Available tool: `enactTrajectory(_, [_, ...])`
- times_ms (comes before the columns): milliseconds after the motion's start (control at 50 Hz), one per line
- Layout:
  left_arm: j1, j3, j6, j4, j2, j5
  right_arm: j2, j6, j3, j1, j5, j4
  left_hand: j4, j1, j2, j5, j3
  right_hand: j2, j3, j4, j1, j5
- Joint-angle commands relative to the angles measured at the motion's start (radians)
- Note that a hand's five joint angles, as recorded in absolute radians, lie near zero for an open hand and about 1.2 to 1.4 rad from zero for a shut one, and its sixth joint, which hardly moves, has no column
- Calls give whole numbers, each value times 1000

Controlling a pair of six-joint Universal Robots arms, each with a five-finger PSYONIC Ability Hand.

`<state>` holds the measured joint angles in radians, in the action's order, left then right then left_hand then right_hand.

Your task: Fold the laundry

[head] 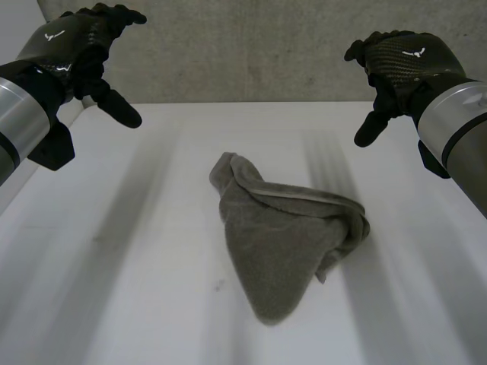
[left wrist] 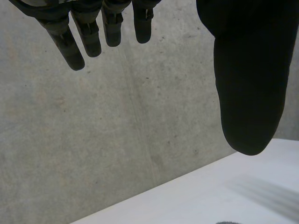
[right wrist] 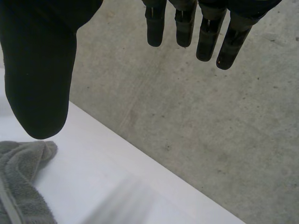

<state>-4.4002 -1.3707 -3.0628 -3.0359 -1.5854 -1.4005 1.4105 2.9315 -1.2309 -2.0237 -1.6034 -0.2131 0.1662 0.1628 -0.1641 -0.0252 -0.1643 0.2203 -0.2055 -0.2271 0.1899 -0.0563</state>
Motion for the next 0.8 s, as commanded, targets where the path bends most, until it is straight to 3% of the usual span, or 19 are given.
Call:
enactTrajectory(20, [2,-2,-1,-1,-19,0,-22,-31,-2,-1,5,-2,18,21,-20,16,-20,-46,31,53,-15,56])
enactTrajectory(260, [39,10,-16,-26,-229,2,-157,-132,22,10,-3,-45,115,118,-117,-81,-117,-46,31,53,-15,56])
enactTrajectory(420, [81,16,-146,-38,-298,3,-324,38,68,19,16,-49,106,109,-108,-73,-108,-46,31,53,-15,56])
enactTrajectory(520, [77,2,-165,-46,-286,0,-491,220,117,69,140,-63,77,80,-79,-43,-79,20,-35,-13,50,-9])
enactTrajectory(640, [77,2,-165,-46,-283,2,-575,282,149,72,180,-80,65,68,-67,-31,-67,117,-132,-110,148,-107])
enactTrajectory(680, [82,-1,-165,-46,-283,2,-599,281,160,72,174,-78,65,68,-67,-31,-67,494,-508,-487,524,-483])
enactTrajectory(700, [82,-1,-165,-46,-283,2,-599,281,160,72,174,-78,65,68,-67,-31,-67,496,-511,-489,526,-485])
enactTrajectory(740, [87,-4,-165,-58,-288,3,-595,268,162,72,171,-80,65,68,-67,-31,-67,1042,-1057,-1035,1072,-1031])
enactTrajectory(800, [88,-2,-163,-96,-298,5,-550,252,150,74,168,-71,71,74,-73,-37,-73,1176,-1191,-1169,1206,-1165])
